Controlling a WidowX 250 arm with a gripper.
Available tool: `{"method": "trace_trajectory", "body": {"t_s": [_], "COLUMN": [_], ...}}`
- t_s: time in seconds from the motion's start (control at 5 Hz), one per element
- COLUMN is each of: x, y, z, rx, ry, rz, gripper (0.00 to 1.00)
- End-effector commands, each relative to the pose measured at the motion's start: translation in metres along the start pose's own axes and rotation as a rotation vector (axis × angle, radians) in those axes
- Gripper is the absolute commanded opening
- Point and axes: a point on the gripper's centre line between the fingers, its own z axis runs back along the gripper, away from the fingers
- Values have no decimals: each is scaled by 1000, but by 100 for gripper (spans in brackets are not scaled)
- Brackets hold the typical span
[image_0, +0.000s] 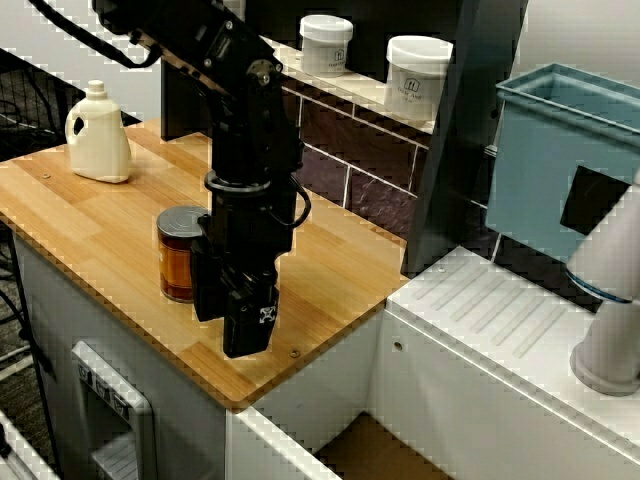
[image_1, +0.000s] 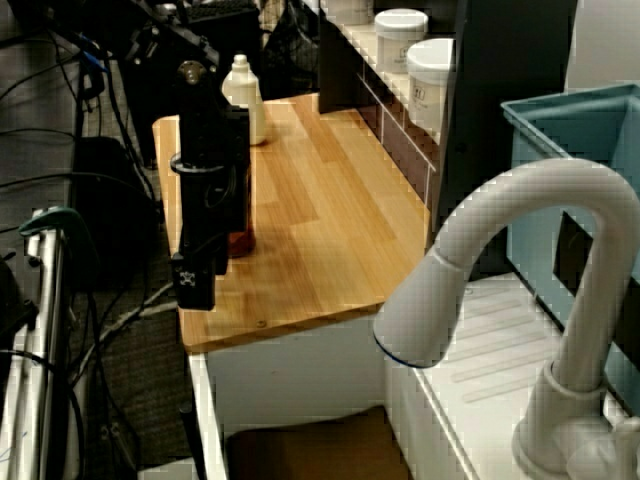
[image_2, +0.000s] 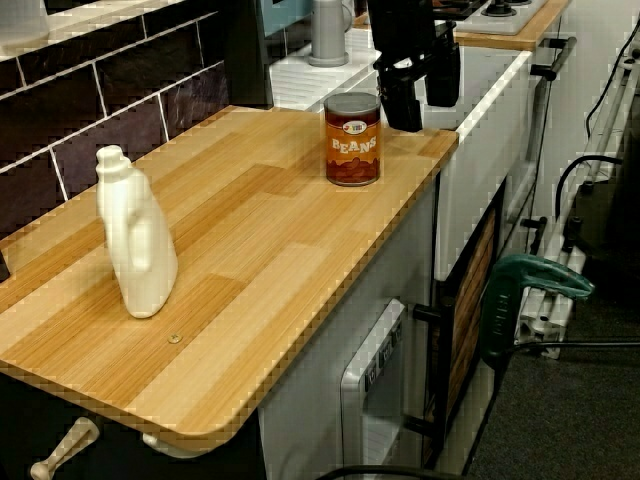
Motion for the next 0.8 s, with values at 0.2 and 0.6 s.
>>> {"method": "trace_trajectory", "body": {"t_s": [0.2,0.6], "x": [-3,1], "y": [-4,-4], "z": [9,19], "rx": [65,111], "ry": [-51,-115], "rz": [15,55], "gripper": [100,100]}}
